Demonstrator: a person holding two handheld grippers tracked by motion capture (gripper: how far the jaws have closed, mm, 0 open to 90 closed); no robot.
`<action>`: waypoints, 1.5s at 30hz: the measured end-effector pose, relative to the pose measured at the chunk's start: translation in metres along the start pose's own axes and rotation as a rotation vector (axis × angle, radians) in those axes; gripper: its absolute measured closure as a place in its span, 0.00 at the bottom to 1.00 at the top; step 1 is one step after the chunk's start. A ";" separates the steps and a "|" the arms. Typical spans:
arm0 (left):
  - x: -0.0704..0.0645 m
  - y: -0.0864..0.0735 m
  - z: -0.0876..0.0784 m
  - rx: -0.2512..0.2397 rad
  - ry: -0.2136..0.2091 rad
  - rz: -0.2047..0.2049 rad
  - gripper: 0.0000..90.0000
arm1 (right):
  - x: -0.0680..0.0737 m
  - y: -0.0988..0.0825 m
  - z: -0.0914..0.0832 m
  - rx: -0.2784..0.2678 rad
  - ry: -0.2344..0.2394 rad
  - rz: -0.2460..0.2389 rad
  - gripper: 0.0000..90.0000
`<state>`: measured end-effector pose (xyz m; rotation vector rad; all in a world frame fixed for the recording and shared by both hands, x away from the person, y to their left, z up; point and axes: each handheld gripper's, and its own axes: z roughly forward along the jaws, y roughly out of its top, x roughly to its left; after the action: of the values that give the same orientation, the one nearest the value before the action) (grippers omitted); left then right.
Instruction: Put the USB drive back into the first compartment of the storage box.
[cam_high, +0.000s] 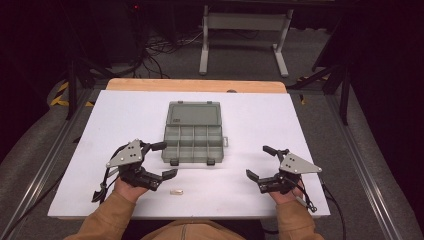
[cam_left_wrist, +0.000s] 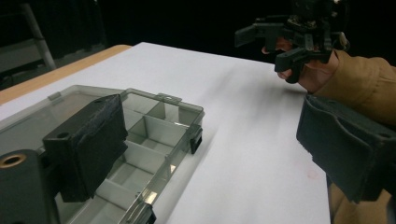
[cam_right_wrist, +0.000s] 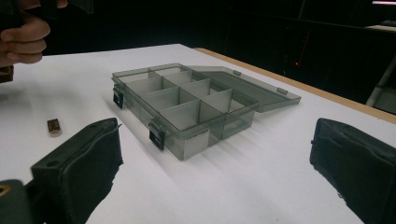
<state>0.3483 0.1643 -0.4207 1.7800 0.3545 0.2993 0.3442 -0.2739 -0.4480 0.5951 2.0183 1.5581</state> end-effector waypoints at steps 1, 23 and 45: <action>0.000 0.001 0.002 0.008 -0.005 -0.002 0.10 | 0.000 0.000 0.000 0.000 0.000 0.000 0.03; 0.000 0.019 0.023 0.395 -0.123 0.039 0.16 | 0.000 -0.002 0.001 0.000 0.012 0.005 0.03; -0.012 0.026 0.040 0.727 -0.150 0.145 0.14 | 0.000 -0.003 0.002 0.001 0.018 0.011 0.03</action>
<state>0.3546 0.1185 -0.4044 2.5340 0.2393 0.1397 0.3451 -0.2733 -0.4509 0.5946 2.0323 1.5746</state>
